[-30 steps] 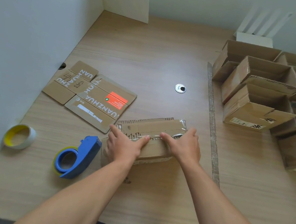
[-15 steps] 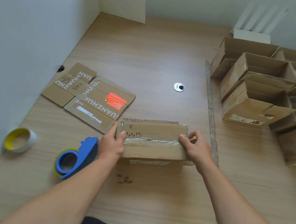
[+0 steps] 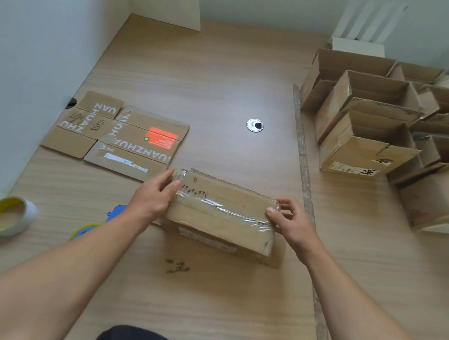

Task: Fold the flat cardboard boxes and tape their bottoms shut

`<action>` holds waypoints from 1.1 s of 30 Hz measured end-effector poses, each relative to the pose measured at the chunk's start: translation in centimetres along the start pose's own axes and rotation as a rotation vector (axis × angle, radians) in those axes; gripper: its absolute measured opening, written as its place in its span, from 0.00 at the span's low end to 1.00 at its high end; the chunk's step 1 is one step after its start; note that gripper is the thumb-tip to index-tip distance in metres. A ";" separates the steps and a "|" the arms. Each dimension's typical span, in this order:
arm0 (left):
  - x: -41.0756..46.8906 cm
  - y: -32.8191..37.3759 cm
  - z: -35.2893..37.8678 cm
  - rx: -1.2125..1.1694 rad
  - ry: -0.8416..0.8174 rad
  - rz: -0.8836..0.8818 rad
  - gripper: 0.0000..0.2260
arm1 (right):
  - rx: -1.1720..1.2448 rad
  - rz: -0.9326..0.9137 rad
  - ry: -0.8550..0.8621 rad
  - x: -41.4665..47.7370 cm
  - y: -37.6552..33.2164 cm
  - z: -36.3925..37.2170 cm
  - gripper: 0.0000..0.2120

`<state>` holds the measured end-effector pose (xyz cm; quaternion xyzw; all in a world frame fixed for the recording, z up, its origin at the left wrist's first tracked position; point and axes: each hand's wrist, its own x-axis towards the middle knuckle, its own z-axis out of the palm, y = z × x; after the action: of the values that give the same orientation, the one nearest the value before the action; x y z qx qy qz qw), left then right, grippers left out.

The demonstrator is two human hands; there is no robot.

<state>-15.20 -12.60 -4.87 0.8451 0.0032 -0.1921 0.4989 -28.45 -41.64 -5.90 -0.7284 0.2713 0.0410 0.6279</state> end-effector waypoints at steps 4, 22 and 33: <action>-0.9 0.7 -0.2 0.024 0.075 0.050 0.26 | -0.108 -0.044 0.026 -0.9 0.9 0.1 0.15; -12.2 -3.3 8.1 0.063 -0.211 0.088 0.47 | -0.072 -0.090 0.380 -4.6 2.8 6.2 0.08; -12.2 -3.8 7.6 -0.186 -0.005 -0.051 0.30 | -0.284 -0.100 0.093 -6.7 2.0 8.6 0.29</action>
<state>-29.63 -14.83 -7.31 0.7943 0.0413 -0.2057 0.5702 -32.59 -31.38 -6.82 -0.8236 0.2549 0.0139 0.5064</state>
